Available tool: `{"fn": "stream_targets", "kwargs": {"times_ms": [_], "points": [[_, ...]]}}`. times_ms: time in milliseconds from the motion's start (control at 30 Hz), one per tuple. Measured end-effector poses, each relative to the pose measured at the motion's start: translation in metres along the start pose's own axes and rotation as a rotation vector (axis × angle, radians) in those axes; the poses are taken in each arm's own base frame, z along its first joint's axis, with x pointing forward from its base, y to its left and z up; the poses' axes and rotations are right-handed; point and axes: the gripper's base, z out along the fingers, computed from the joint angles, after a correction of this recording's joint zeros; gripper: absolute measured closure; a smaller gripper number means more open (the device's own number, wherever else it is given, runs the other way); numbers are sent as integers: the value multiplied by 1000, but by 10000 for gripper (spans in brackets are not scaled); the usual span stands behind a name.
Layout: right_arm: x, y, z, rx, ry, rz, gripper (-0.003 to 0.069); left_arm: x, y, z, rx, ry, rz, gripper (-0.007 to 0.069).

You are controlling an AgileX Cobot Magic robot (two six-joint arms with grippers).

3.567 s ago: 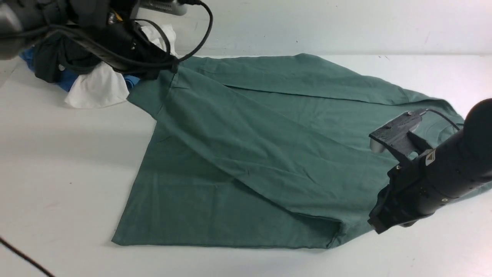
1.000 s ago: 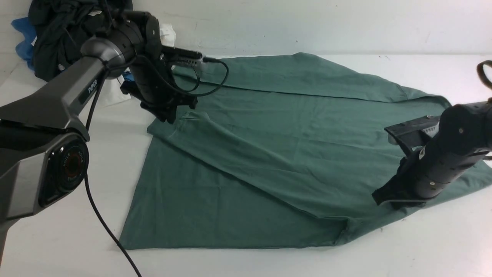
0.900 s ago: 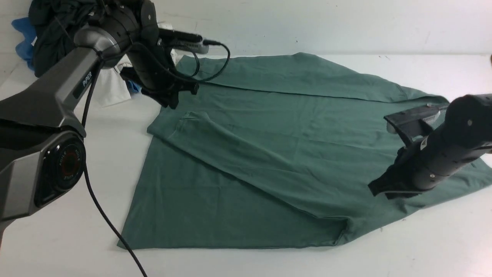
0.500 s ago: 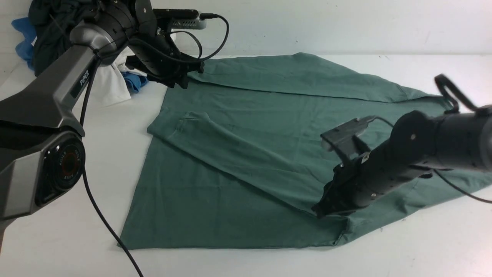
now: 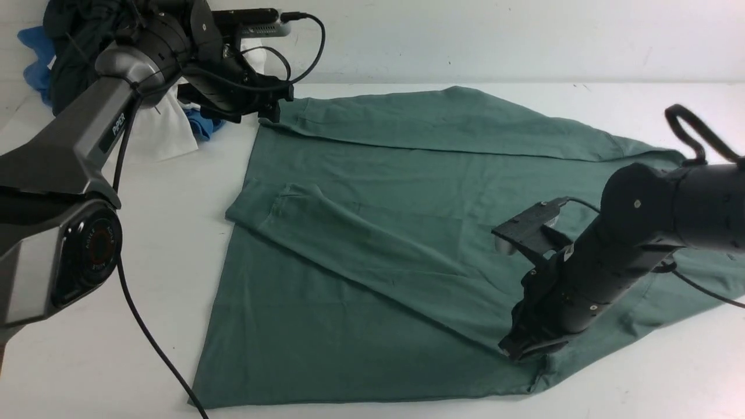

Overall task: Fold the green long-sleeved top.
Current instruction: Use the left arm to clamp the cuff farthest from it

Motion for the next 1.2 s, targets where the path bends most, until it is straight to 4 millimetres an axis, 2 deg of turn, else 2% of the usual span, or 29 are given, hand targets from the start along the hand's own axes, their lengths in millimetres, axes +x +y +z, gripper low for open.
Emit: {"fn": "stream_targets", "kwargs": {"times_ms": [33, 200, 300, 367, 467, 600, 667, 733, 800, 833, 967, 1033, 1200], "points": [[-1, 4, -14, -1, -37, -9, 667, 1, 4, 10, -1, -36, -12, 167], [1, 15, -42, -21, -78, -24, 667, 3, 15, 39, 24, -159, -68, 167], [4, 19, -45, -53, -47, -21, 667, 6, 18, 58, 49, -233, -116, 167], [5, 20, -44, -64, -40, -16, 667, 8, 19, 64, 53, -250, -127, 167], [5, 22, -44, -90, -48, 5, 667, 17, 22, 82, 57, -279, -148, 193], [3, 24, -45, -109, -62, 10, 667, 26, 23, 100, 53, -324, -150, 310], [3, 24, -45, -110, -69, 6, 667, 27, 23, 104, 51, -339, -145, 412], [3, 24, -45, -110, -70, 5, 667, 26, 23, 103, 51, -345, -140, 481], [2, 24, -45, -109, -71, 4, 667, 24, 21, 101, 51, -338, -103, 586], [2, 24, -45, -109, -71, 4, 667, 23, 18, 100, 53, -333, -85, 604], [2, 24, -45, -109, -71, 4, 667, 15, 6, 88, 66, -312, 5, 613], [3, 24, -45, -107, -70, 2, 667, 7, 0, 74, 72, -287, 50, 613], [4, 22, -45, -92, -60, -15, 667, -1, -2, 53, 27, -221, 150, 613]]}}
